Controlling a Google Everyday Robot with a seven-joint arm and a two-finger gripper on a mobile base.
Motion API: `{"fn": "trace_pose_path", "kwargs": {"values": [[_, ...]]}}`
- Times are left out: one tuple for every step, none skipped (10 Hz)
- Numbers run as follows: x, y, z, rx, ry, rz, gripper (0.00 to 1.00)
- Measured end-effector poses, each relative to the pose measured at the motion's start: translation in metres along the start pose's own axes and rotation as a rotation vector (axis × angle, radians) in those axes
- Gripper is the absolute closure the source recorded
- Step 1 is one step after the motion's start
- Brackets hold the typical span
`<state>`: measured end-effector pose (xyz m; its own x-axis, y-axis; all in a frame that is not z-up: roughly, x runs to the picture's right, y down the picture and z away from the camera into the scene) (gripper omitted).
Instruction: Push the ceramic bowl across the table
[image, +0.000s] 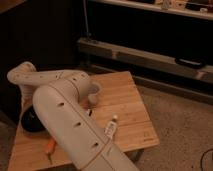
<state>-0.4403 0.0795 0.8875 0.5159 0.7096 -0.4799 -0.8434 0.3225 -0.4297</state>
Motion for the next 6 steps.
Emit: {"fn": "trace_pose_path", "kwargs": {"values": [[0.002,0.000,0.000,0.005,0.010,-0.010,0.20],[0.004,0.000,0.001,0.009,0.017,-0.017,0.20],[0.007,0.000,0.000,0.012,0.023,-0.025,0.20],[0.009,0.000,0.001,0.016,0.032,-0.034,0.20],[0.013,0.001,0.002,0.020,0.041,-0.043,0.20],[0.016,0.001,0.002,0.022,0.048,-0.048,0.20]]}}
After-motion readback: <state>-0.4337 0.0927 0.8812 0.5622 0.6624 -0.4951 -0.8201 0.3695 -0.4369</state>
